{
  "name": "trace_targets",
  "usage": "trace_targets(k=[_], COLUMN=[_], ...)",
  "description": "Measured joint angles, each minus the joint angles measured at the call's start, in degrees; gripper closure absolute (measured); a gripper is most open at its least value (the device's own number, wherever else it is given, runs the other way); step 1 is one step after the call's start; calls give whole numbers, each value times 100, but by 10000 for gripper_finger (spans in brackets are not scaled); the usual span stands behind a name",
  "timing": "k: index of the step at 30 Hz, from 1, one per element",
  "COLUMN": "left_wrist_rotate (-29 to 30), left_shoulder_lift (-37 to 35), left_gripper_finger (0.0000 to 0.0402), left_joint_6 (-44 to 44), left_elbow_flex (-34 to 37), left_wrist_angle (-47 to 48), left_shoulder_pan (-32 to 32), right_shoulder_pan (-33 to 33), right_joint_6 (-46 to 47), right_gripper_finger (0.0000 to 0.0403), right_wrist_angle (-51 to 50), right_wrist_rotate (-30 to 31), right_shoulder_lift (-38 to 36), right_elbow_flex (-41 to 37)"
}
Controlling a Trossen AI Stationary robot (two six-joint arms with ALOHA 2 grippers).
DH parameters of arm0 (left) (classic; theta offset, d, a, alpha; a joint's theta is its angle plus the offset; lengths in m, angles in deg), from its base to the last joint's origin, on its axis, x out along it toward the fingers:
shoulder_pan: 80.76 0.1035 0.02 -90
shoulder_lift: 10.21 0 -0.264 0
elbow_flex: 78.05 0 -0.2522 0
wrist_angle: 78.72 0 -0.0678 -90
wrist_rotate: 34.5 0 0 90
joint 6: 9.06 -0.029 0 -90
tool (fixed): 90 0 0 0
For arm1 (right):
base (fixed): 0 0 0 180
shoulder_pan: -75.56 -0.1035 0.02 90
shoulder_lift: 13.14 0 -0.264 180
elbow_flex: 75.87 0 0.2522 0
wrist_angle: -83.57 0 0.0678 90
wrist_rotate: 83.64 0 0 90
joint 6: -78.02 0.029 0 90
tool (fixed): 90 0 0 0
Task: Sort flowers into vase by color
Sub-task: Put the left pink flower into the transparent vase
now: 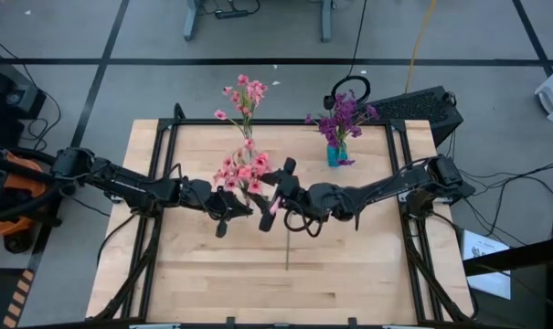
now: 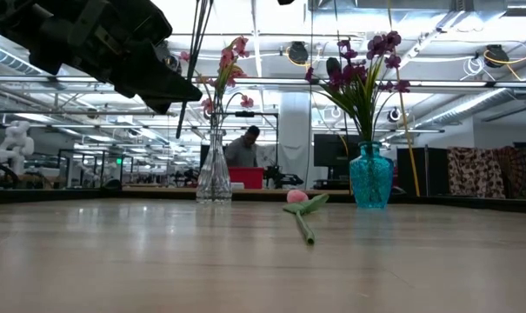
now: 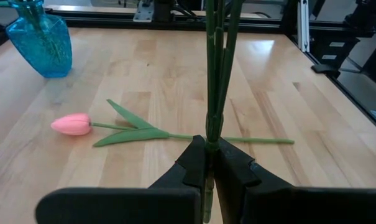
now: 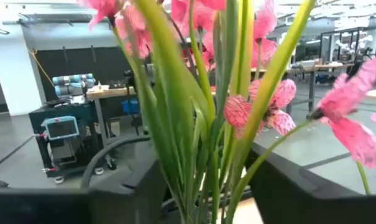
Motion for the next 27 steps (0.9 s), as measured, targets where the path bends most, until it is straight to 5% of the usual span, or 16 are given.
trace_targets(k=[17,27], left_wrist_rotate=[295,915], left_shoulder_lift=[2,2], left_gripper_finger=[374,249], left_joint_6=[190,126], left_elbow_flex=[0,0], left_wrist_angle=[-68,-33], left_shoulder_pan=[0,2], right_shoulder_pan=[64,161], right_joint_6=[4,-405], right_gripper_finger=[394,399], right_wrist_angle=[-178,-176], right_wrist_rotate=[10,50], right_shoulder_lift=[2,-15], right_elbow_flex=[-1,-1])
